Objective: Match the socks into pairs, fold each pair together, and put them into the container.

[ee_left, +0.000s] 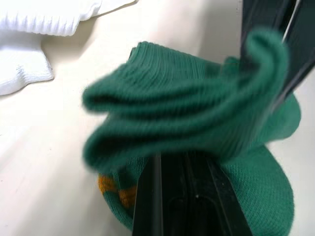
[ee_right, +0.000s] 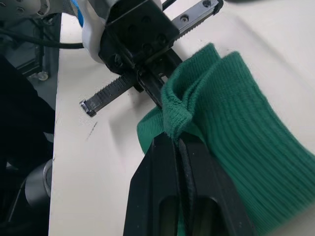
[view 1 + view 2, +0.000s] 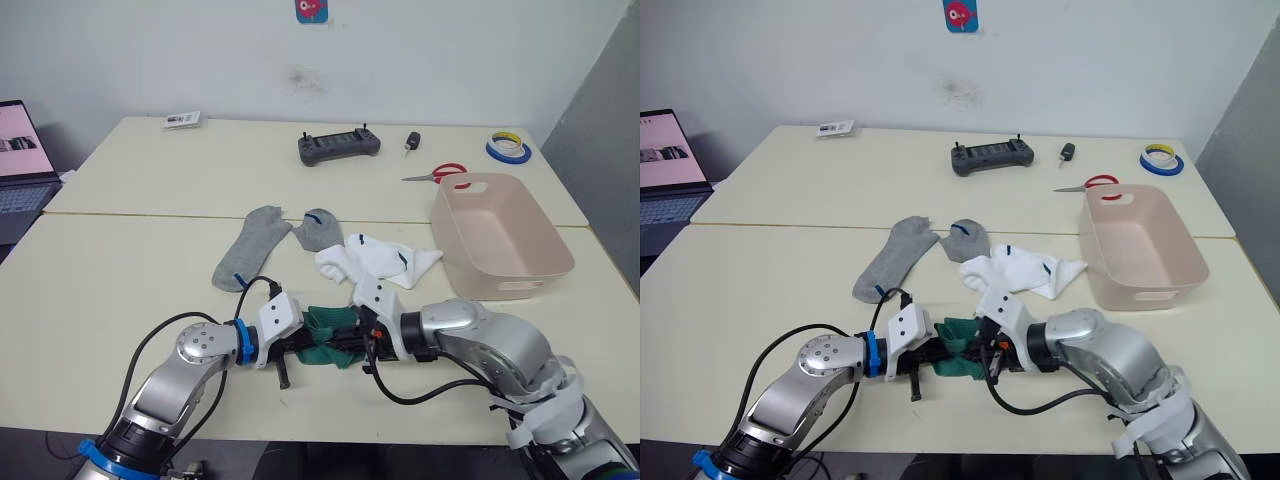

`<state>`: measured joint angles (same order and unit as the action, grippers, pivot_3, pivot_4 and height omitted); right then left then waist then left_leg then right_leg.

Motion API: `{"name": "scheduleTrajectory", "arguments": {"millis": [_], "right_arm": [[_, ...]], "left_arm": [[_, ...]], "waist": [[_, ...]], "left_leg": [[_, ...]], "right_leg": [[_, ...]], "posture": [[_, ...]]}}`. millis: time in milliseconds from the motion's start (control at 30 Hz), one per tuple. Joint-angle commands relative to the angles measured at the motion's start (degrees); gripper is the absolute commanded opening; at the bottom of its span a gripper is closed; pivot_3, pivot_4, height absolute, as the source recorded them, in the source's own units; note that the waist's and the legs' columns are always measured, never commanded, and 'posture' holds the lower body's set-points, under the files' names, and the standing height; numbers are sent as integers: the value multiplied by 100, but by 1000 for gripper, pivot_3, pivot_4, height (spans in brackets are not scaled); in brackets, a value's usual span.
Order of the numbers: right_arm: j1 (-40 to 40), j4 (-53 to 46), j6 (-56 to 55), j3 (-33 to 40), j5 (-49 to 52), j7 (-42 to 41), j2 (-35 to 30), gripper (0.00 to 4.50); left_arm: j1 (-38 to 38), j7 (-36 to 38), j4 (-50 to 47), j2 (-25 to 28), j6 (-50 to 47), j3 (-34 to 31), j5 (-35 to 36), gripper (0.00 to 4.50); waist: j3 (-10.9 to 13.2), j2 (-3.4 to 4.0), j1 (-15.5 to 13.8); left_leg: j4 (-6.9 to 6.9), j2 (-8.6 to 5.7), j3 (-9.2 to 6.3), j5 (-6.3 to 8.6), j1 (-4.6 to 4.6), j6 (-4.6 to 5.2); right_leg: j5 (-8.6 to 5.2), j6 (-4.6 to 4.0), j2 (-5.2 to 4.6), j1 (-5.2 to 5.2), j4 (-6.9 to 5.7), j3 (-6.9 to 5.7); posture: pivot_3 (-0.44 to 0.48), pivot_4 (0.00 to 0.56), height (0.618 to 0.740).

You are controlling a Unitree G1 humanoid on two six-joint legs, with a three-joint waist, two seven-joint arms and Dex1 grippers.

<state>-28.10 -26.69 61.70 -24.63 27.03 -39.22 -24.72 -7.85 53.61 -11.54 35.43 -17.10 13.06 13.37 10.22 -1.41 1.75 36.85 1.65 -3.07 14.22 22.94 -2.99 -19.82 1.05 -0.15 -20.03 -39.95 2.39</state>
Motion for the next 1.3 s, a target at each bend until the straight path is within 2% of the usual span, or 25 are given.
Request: {"name": "scheduleTrajectory", "arguments": {"millis": [33, 67, 167, 400, 500, 533, 700, 733, 800, 967, 1133, 1167, 1300], "right_arm": [[-101, 36, -140, -68, -44, 17, 88, 20], [-113, 73, -125, -79, -39, -1, 104, 20], [-91, 123, -179, -64, -25, -33, 144, 737], [-67, -222, 41, 238, 297, -36, 95, 3200], [-39, -497, 105, 447, 487, -201, -216, 4307], [-20, -577, 105, 548, 573, -283, -350, 4471], [53, -665, -161, 1041, 771, -550, -844, 4471], [56, -567, -264, 1115, 694, -485, -863, 4285], [71, -418, -708, 1003, 336, -450, -973, 3845], [113, -53, -1430, 406, -398, -277, -797, 2049], [159, 424, -1972, -215, -1088, -54, -380, 266], [170, 487, -2020, -287, -1180, -44, -328, 46], [196, 730, -2071, -555, -1625, -46, -427, 46]], "left_arm": [[125, -1, -131, 102, -100, -129, 20, 0], [146, -5, -179, 123, -118, -160, 45, 0], [243, -88, -402, 204, -245, -429, 196, 0], [537, -346, -819, 409, -833, -1491, 783, 0], [650, -357, -829, 530, -964, -1905, 934, 0], [649, -359, -811, 567, -973, -2007, 957, 0], [220, -270, -855, 564, -1069, -2228, 1322, 0], [56, -217, -940, 555, -1177, -2181, 1469, 0], [-225, -38, -1150, 593, -1400, -1934, 1696, 0], [-434, 404, -1452, 773, -1641, -1193, 1700, 0], [-644, 493, -628, 697, -1093, -433, 872, 0], [-692, 459, -404, 635, -954, -310, 700, 0], [-746, 438, 139, 475, -662, 38, 266, 0]], "waist": [[0, 0, 2], [0, 0, 2], [1, 1, 12], [3, 3, 10], [5, 3, 6], [5, 3, 4], [9, 2, -7], [9, 0, -7], [10, -1, -6], [10, -1, 46], [11, 1, 39], [11, 1, 30], [12, 1, 6]], "left_leg": [[-1, 0, -1, 0, 0, 0], [-1, 1, -1, 0, 0, 0], [-1, 4, 0, 0, 1, 0], [-4, 3, -1, 0, 4, 0], [-3, 1, 0, 0, 5, 0], [-3, 2, -1, 0, 6, 0], [-3, 1, 0, 0, 5, 0], [-3, 1, 1, 0, 5, 0], [-3, 2, -1, 0, 6, 0], [-6, 1, 16, 0, 6, 0], [-9, 5, 6, -1, 5, -1], [-8, 4, 7, -1, 5, -1], [-5, -3, 13, 0, 8, 0]], "right_leg": [[0, 0, 0, 0, 0, -1], [0, 0, 0, -1, 0, 0], [0, 0, 1, -4, -1, 1], [0, 0, -1, -9, -2, 0], [0, 0, -5, -9, 0, 0], [0, 0, -5, -9, 1, -2], [0, 0, -6, -7, 2, -2], [0, 0, -5, -7, 2, -2], [0, 0, -3, -7, 1, -3], [0, 0, -1, -13, 4, 6], [0, 0, 7, -16, -2, 6], [0, 0, 7, -15, -2, 7], [0, 0, 7, -16, 2, 0]], "posture": [[0, 150, 737], [0, 150, 737], [0, 150, 737], [0, 150, 737], [0, 150, 737], [0, 150, 737], [0, 150, 737], [0, 150, 737], [0, 150, 737], [0, 150, 737], [0, 150, 737], [0, 150, 737], [0, 150, 737]]}}
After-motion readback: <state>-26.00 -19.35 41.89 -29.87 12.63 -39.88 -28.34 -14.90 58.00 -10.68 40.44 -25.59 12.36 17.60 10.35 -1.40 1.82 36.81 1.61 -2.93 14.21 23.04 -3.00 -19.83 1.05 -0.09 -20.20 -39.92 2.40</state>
